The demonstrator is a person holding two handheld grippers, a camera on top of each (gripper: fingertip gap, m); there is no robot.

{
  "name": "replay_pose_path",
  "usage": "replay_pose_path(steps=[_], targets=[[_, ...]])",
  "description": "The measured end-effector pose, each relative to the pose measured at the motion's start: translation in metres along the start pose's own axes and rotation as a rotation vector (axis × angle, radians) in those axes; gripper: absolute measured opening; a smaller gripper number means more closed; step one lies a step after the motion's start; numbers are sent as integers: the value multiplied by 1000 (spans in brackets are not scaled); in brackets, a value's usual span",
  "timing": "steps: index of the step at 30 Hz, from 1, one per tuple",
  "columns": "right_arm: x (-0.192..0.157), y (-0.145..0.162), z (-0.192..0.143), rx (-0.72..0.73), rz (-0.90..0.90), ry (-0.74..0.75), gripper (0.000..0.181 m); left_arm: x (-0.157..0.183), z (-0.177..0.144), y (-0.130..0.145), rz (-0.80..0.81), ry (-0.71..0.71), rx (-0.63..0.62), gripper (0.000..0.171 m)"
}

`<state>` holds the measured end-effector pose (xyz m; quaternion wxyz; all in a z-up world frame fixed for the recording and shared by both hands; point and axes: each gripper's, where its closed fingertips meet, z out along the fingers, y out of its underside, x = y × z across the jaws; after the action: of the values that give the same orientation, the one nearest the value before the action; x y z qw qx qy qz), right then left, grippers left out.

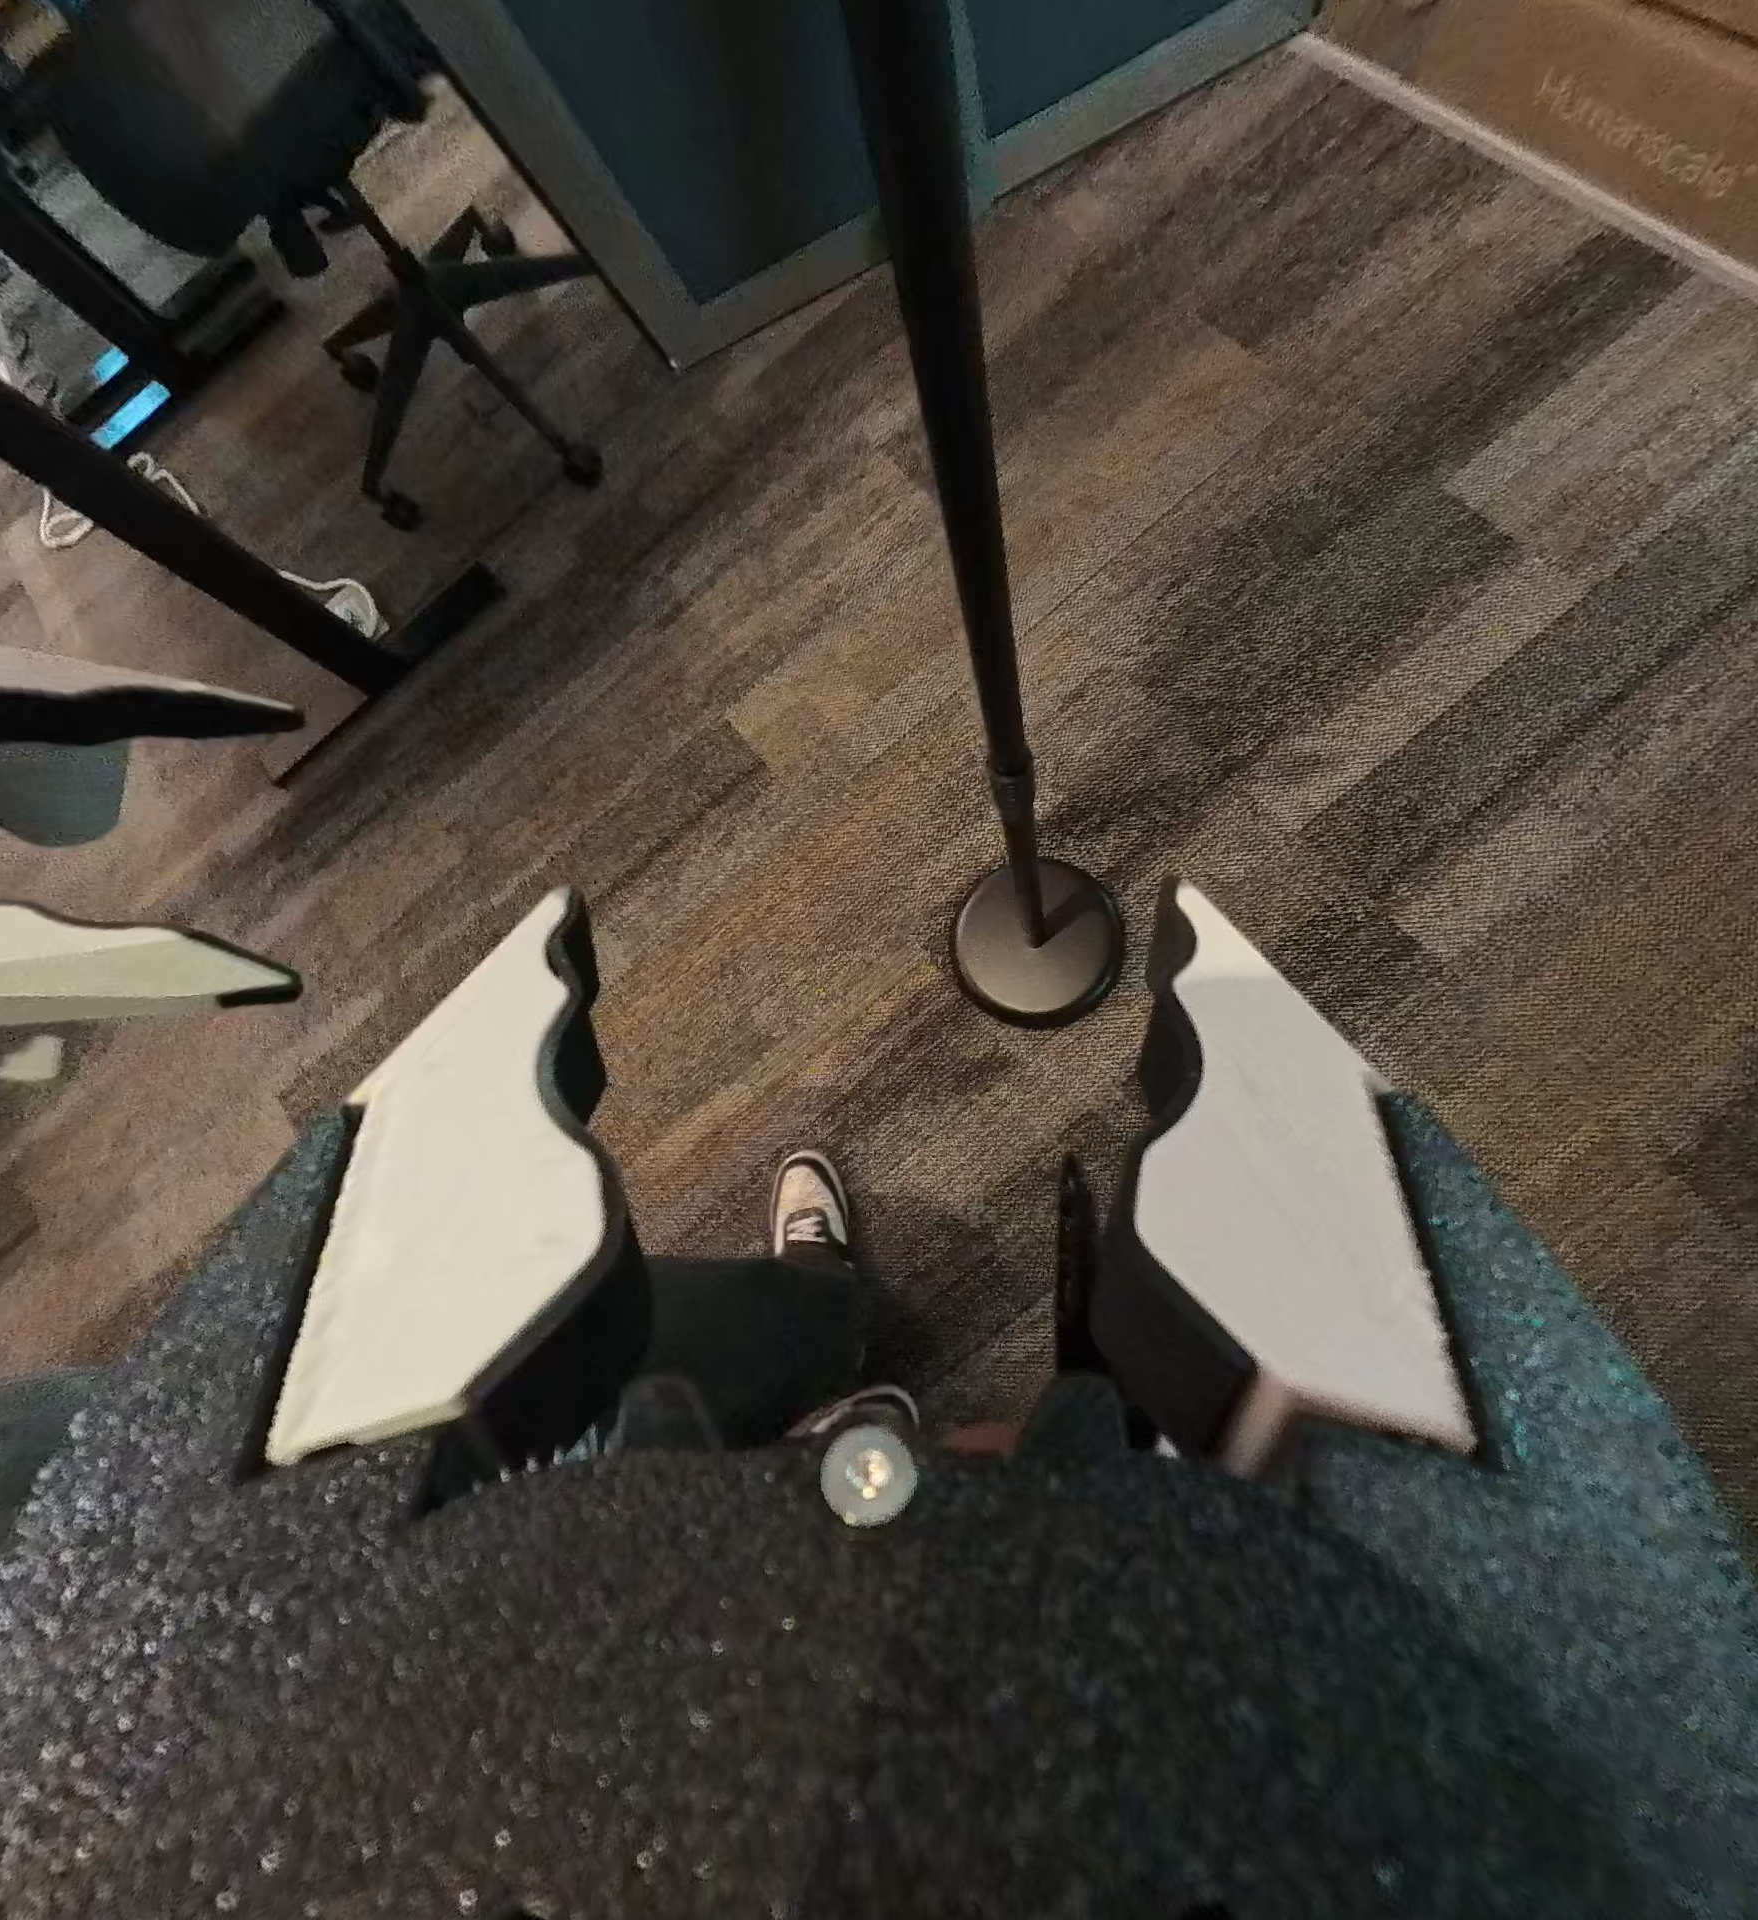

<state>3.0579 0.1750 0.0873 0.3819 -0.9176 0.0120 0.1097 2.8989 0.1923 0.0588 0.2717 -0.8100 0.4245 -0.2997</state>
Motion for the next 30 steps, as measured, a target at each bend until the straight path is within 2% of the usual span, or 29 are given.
replay_pose_path(steps=[5,10,15,18,22,26,30], targets=[[-22,16,-27,69,67,12,106,11,-27,15,15,-58,19,99],[-44,14,-63,152,106,58,105,20,-62,33,2,-101,41,103],[-73,-1,-85,224,116,99,103,-4,-92,29,16,-131,90,104],[-94,-31,-95,289,106,122,103,-18,-109,25,9,-82,113,105],[-116,-99,-105,363,66,173,104,-45,-125,38,58,-27,95,104],[-139,-156,-105,358,50,217,104,-65,-141,69,89,77,41,104],[-160,-177,-98,314,91,235,105,-80,-155,115,165,136,-43,104]])
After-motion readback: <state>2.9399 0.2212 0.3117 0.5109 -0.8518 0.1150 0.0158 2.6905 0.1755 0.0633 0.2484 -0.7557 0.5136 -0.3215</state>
